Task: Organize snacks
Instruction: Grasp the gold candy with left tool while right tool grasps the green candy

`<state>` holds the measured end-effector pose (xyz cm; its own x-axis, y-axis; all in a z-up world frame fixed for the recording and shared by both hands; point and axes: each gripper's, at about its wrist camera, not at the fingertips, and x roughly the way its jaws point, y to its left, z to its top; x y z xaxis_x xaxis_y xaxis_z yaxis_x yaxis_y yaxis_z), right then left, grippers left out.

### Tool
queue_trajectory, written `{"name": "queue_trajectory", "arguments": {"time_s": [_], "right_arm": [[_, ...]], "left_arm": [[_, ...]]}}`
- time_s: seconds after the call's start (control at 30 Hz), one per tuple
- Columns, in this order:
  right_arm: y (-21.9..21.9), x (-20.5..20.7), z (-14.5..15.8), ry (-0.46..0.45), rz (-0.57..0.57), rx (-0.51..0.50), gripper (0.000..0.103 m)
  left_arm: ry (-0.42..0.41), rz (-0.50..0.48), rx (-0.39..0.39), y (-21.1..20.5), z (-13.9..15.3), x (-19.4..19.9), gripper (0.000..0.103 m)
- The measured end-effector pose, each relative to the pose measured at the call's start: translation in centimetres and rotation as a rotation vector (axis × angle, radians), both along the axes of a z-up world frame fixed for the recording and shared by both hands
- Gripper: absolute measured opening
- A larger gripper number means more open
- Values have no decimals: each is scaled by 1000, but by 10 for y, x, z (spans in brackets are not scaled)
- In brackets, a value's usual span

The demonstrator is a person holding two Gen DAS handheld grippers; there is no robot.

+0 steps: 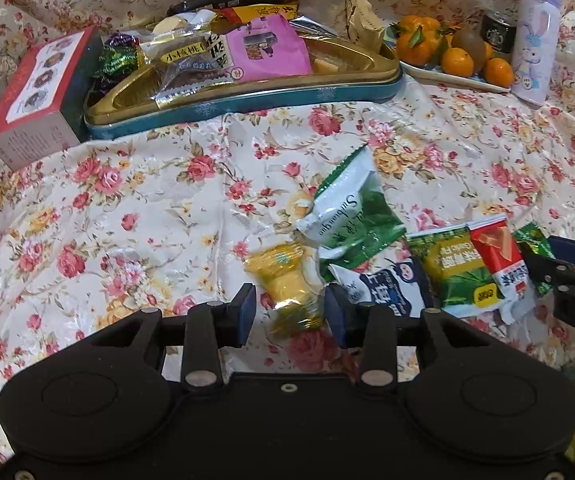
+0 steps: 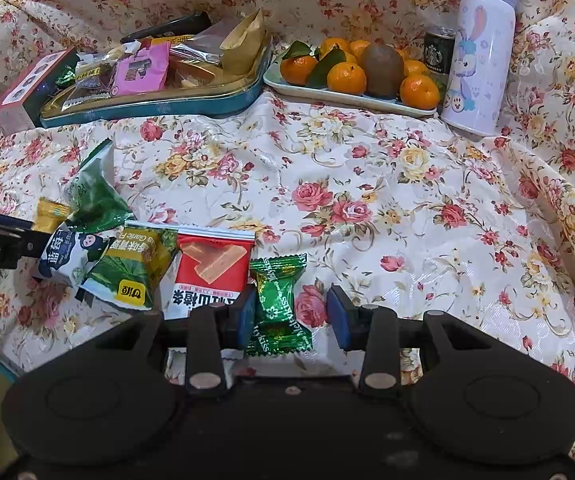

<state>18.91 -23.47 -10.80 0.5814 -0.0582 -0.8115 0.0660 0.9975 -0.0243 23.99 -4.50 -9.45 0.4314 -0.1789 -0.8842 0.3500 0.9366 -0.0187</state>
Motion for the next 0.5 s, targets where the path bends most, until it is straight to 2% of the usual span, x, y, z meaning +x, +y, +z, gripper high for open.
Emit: {"name": "queue_trajectory", "arguments": {"time_s": [0.5], "right_arm": [[-1,-6,-2,-35,1,4,41]], "left_arm": [[-35,38,11,8,-6,11,51]]}}
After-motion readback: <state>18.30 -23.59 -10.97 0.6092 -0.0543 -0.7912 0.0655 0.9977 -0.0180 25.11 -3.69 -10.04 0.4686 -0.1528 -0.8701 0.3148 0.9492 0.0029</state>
